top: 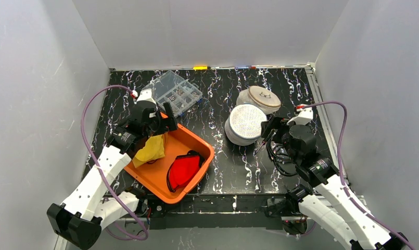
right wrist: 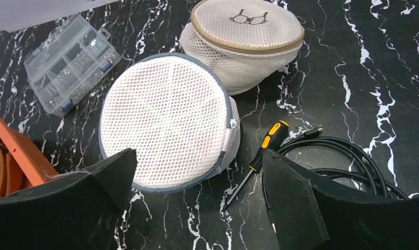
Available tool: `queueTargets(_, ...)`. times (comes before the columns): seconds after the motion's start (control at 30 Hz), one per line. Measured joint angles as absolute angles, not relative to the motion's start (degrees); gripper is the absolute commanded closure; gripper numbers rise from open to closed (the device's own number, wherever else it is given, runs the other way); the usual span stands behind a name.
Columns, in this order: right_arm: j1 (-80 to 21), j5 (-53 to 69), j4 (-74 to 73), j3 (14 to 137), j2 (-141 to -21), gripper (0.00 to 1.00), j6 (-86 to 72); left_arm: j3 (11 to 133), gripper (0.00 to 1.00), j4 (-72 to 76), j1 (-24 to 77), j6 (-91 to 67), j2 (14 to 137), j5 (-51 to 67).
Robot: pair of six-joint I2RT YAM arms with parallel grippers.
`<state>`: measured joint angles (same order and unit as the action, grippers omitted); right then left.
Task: Unzip the laundry bag and remove the bra
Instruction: Move the laundry bag to the center of the board.
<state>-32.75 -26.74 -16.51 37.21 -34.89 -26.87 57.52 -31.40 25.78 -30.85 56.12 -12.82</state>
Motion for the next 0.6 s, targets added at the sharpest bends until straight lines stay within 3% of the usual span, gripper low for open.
queueTargets(0.2, -32.8, -25.1, -17.5, 37.8, -37.2, 0.01, -25.3, 56.7, 0.02, -29.9, 26.1, -29.0, 54.2, -12.4)
queueTargets(0.47, -32.8, -27.2, -22.5, 45.5, -51.9, 0.01, -29.4, 53.9, 0.03, -27.6, 26.8, -27.2, 48.7, -12.7)
queueTargets(0.6, -32.7, -28.3, -21.0, 45.1, -51.5, 0.01, -30.8, 53.8, 0.03, -27.0, 27.3, -26.5, 48.6, -12.9)
